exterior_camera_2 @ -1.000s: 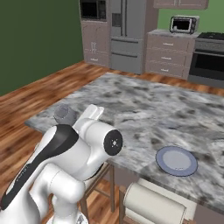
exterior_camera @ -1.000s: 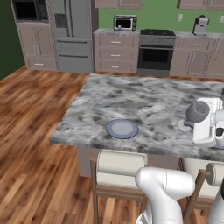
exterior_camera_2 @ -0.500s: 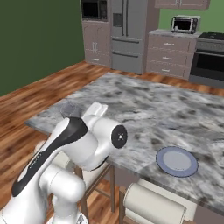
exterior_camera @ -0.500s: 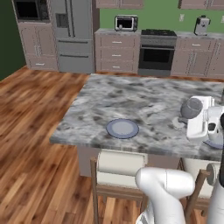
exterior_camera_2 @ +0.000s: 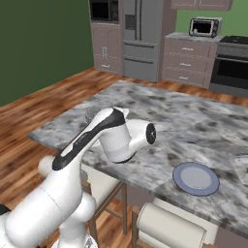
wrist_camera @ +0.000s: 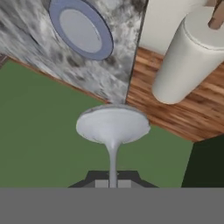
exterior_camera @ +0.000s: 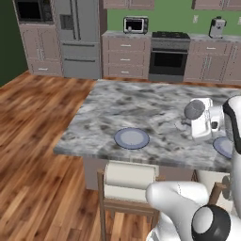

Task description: Retrieve the wine glasses from the counter and place one next to each plate.

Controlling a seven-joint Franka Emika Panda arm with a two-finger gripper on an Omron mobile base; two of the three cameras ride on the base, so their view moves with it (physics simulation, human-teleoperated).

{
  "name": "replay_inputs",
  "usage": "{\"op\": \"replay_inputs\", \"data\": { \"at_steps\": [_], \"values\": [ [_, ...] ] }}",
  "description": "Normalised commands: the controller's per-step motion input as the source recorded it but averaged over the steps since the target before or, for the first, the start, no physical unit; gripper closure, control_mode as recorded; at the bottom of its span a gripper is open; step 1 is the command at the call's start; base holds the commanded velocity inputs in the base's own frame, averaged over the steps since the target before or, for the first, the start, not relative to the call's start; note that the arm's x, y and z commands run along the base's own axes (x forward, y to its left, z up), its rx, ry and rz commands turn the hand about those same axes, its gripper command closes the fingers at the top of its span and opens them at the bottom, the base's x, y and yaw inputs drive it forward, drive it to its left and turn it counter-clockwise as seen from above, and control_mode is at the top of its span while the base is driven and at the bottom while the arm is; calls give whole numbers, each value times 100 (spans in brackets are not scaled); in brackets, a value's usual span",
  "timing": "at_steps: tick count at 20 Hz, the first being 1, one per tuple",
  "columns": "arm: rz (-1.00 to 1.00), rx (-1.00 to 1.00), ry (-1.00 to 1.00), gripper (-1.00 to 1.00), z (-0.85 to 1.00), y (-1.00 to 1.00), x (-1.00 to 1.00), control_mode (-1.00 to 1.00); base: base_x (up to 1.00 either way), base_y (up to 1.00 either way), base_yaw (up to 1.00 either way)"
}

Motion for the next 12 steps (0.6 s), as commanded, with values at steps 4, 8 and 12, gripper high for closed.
{"op": "replay_inputs", "data": {
  "at_steps": [4, 8, 12],
  "values": [
    [4, 0, 0, 100, -18, -11, 53, -100, 0, 0, 0],
    [0, -3, 8, 100, -31, 0, 62, -100, 0, 0, 0],
    [0, -7, 8, 100, -35, 0, 62, -100, 0, 0, 0]
  ]
}}
